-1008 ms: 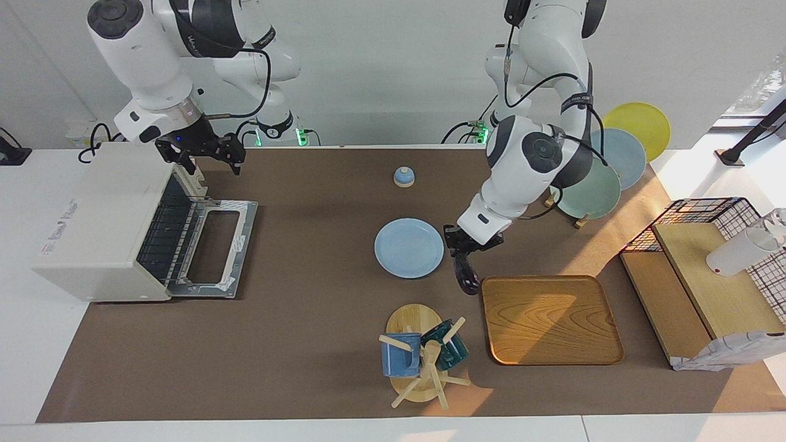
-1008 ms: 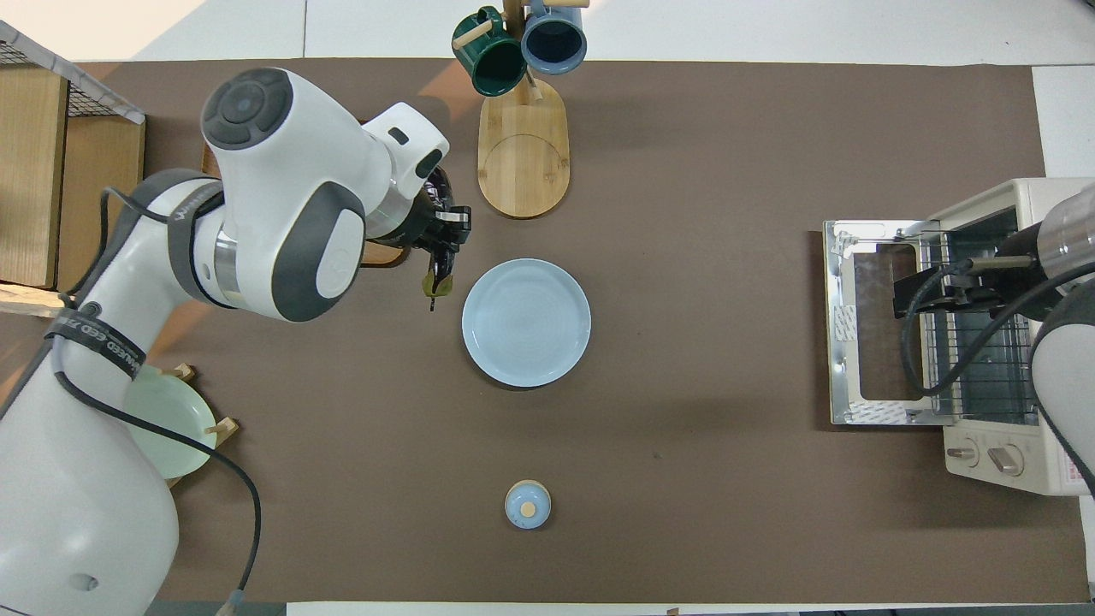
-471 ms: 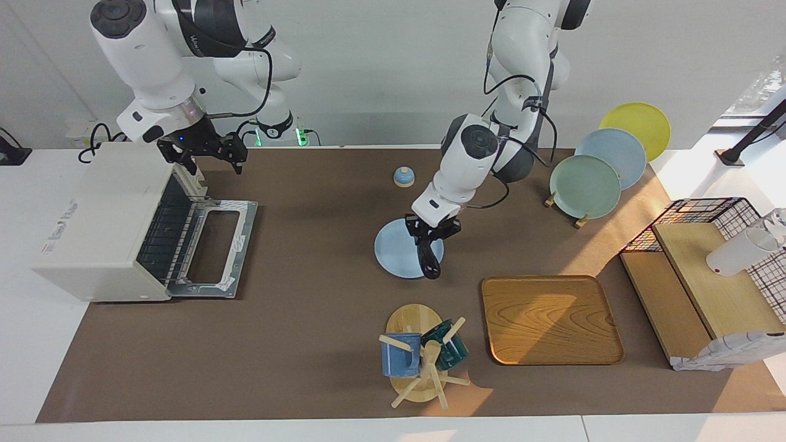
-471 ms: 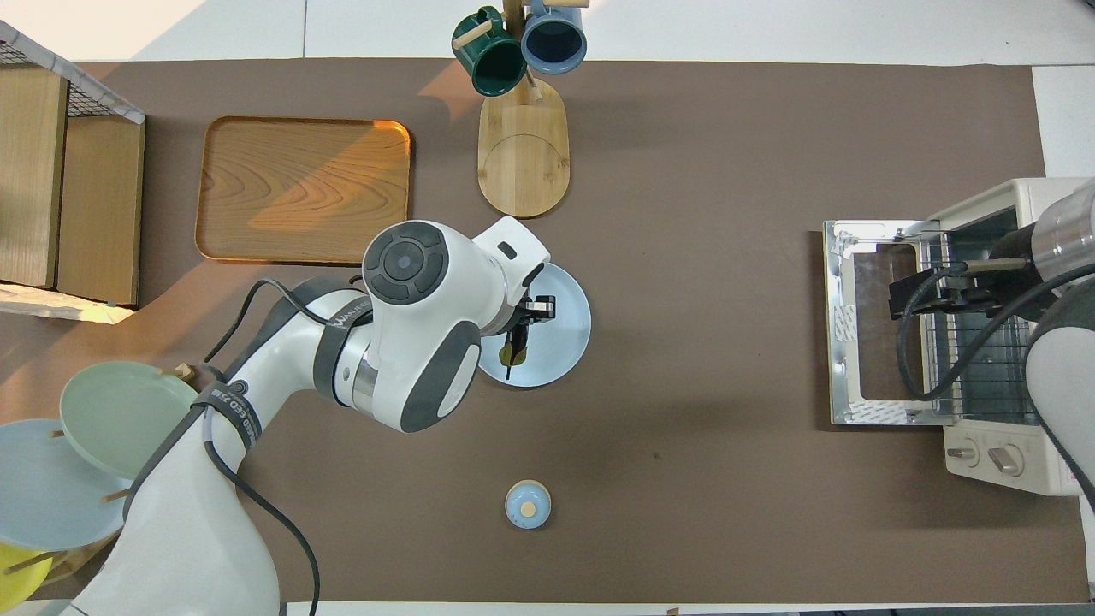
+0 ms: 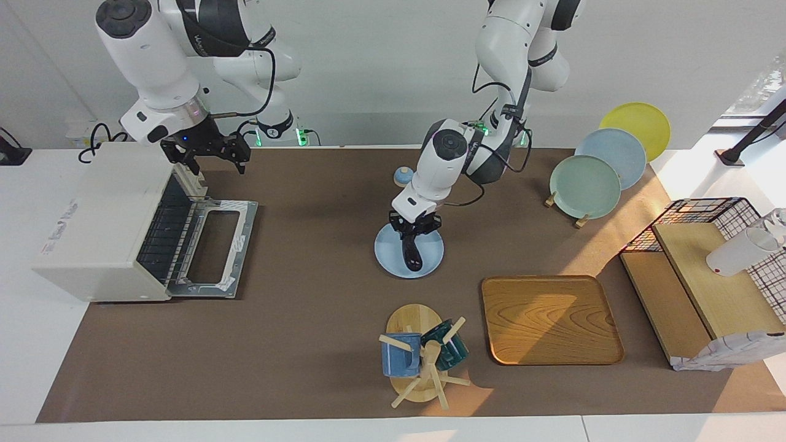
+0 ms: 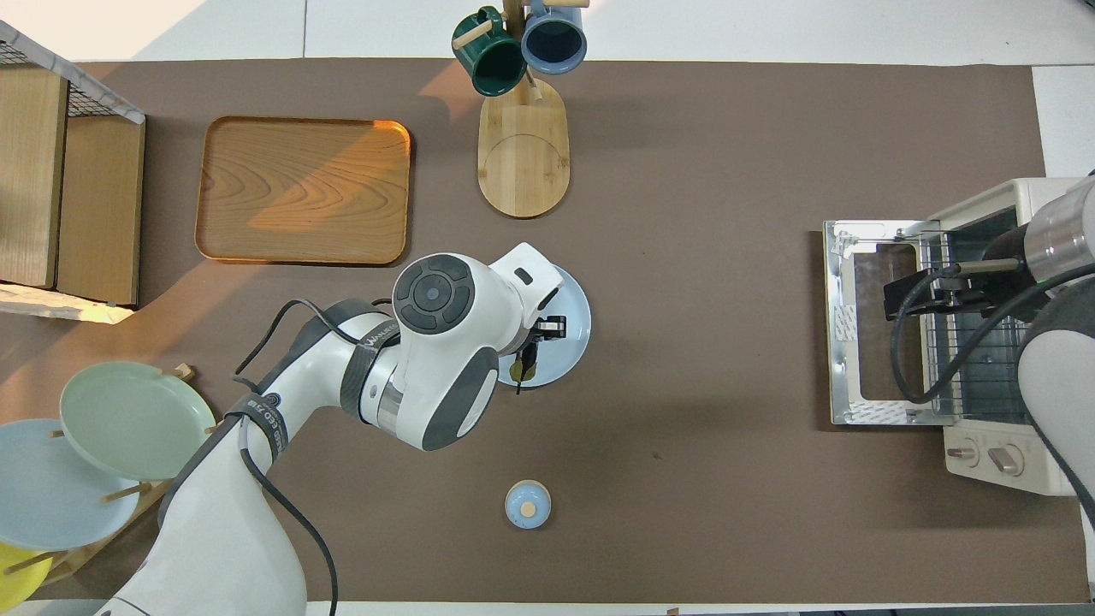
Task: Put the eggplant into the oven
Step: 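Carry the eggplant onto the blue plate and open the left gripper, then withdraw the left gripper while the right gripper reaches the eggplant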
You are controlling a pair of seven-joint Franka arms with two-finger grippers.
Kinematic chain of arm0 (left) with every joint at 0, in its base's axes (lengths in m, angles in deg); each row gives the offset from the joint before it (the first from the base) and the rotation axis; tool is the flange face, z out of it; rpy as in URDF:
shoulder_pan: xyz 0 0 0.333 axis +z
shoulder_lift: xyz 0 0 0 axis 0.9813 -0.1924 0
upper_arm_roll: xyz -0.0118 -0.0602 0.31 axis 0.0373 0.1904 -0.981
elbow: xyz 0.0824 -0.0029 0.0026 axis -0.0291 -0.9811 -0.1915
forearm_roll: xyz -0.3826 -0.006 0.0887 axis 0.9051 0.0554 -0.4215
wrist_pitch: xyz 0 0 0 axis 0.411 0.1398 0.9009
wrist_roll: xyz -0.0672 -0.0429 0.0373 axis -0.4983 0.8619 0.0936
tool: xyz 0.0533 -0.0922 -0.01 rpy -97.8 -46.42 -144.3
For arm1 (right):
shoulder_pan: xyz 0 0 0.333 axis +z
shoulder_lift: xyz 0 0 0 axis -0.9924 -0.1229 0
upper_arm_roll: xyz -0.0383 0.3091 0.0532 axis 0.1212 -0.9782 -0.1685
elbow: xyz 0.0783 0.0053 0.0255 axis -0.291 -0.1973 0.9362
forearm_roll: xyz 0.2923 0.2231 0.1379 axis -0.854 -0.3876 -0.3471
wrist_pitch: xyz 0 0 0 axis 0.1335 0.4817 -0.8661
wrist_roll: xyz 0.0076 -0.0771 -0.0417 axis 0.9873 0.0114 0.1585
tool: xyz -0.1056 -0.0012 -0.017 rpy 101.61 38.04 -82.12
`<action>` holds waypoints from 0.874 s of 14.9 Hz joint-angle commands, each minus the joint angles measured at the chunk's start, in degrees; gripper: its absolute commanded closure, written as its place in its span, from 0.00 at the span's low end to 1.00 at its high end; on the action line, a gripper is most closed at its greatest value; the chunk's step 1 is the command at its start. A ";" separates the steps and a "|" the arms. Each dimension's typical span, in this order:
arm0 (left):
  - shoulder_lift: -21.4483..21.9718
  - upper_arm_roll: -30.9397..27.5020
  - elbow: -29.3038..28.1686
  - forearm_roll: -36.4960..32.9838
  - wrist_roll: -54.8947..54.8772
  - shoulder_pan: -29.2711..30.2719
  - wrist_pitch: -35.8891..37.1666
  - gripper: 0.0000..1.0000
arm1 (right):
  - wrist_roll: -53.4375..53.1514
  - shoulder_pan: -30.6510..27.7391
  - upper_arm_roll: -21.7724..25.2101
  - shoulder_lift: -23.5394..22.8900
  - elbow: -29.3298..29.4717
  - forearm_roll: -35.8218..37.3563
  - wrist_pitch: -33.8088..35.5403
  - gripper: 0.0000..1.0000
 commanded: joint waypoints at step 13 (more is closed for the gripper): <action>6.24 -2.73 16.99 -6.55 -12.01 19.43 25.53 0.00 | -14.02 16.56 -1.07 -4.05 -0.30 -1.26 -12.15 0.00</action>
